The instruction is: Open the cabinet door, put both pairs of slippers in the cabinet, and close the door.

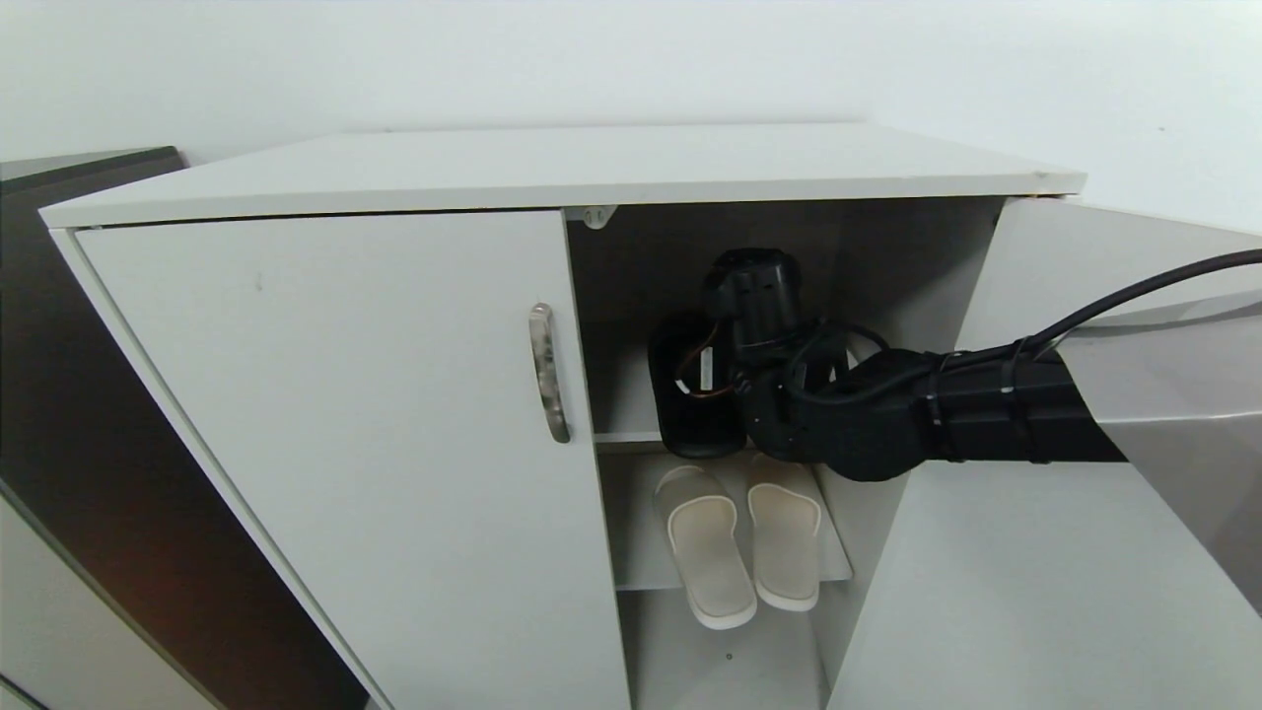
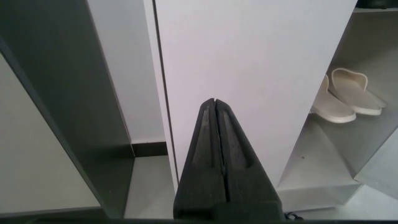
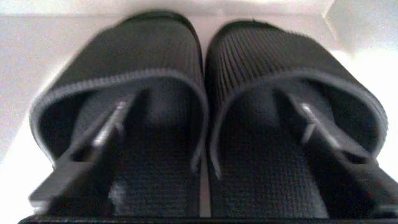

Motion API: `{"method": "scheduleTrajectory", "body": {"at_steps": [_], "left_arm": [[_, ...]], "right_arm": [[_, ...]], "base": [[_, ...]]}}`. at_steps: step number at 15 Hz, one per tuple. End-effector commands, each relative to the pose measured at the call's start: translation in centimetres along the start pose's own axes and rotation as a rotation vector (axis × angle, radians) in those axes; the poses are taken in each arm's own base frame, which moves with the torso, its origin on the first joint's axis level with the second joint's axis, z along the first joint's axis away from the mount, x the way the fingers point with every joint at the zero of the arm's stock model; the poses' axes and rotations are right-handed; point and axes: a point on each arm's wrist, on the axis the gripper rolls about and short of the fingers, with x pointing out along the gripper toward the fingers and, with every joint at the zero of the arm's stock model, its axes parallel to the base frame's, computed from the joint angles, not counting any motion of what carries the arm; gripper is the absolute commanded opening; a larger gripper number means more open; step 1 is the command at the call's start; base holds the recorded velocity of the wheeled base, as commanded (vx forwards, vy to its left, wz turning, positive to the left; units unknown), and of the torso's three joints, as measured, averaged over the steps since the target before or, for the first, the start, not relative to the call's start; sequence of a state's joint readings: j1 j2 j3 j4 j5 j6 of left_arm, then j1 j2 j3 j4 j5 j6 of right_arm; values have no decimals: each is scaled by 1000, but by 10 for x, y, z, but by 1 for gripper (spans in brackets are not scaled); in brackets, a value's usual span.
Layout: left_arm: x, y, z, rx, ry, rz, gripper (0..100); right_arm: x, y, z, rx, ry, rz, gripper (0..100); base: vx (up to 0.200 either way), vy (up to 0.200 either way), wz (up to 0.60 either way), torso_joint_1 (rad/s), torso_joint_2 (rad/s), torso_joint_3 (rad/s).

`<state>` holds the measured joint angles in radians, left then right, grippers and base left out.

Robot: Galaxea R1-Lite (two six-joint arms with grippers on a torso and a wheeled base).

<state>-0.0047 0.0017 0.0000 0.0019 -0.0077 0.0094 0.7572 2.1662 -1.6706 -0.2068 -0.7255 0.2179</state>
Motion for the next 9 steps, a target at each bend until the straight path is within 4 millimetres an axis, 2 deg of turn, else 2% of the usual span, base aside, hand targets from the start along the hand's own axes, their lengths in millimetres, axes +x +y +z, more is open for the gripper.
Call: {"method": "scheduleTrajectory", "body": {"at_steps": [1, 4, 5, 7, 9], "left_arm": [[0, 0, 0, 0, 1, 0, 0], [0, 0, 0, 0, 1, -1, 0], [0, 0, 0, 0, 1, -1, 0], [0, 0, 0, 0, 1, -1, 0], [0, 0, 0, 1, 3, -1, 0]], "right_arm": [[-33, -7, 13, 5, -10, 33, 100], [-79, -18, 19, 8, -28, 63, 100], [-91, -22, 16, 2, -25, 80, 0], [-108, -29, 5, -11, -21, 106, 0], [-114, -38, 0, 3, -38, 111, 0]], "base": [[0, 0, 0, 0, 0, 0], [0, 0, 0, 0, 0, 0], [0, 0, 0, 0, 0, 0], [0, 0, 0, 0, 0, 0], [0, 0, 0, 0, 0, 0]]}}
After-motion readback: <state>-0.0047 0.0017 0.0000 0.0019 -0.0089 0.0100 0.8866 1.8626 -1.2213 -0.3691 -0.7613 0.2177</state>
